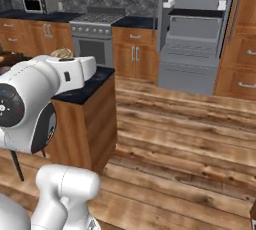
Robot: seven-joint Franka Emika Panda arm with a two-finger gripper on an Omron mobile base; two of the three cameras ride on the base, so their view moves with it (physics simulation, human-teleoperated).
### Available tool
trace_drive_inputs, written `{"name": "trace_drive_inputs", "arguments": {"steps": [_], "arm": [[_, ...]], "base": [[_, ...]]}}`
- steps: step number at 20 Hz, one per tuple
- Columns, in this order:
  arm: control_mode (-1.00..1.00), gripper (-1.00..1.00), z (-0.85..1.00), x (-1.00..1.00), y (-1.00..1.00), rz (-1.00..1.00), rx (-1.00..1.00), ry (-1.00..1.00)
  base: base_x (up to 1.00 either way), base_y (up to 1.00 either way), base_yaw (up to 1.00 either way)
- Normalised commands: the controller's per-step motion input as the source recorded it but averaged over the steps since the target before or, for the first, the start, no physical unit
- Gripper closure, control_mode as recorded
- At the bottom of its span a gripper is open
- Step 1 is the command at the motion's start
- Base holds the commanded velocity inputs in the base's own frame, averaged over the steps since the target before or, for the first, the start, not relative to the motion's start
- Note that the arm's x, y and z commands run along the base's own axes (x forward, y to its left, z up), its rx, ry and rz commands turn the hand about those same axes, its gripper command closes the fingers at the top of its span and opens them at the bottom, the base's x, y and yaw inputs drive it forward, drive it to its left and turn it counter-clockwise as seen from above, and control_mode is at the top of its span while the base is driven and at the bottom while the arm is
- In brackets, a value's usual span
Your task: Take the cupcakes from the fridge and place them on the empty tray on the dining counter.
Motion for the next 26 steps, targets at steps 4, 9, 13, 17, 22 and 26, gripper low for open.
{"name": "trace_drive_inputs", "arguments": {"steps": [4, 9, 13, 17, 22, 26], "arm": [[1.0, 1.0, 0.0, 0.0, 0.0, 0.0, 0.0, 0.0], [1.0, 1.0, 0.0, 0.0, 0.0, 0.0, 0.0, 0.0], [1.0, 1.0, 0.0, 0.0, 0.0, 0.0, 0.0, 0.0], [1.0, 1.0, 0.0, 0.0, 0.0, 0.0, 0.0, 0.0], [1.0, 1.0, 0.0, 0.0, 0.0, 0.0, 0.0, 0.0], [1.0, 1.0, 0.0, 0.0, 0.0, 0.0, 0.0, 0.0]], "base": [[0.0, 1.0, -0.07], [0.0, 1.0, -0.14], [0.0, 1.0, -0.14], [0.0, 1.0, -0.14], [0.0, 1.0, -0.13], [0.0, 1.0, -0.12]]}}
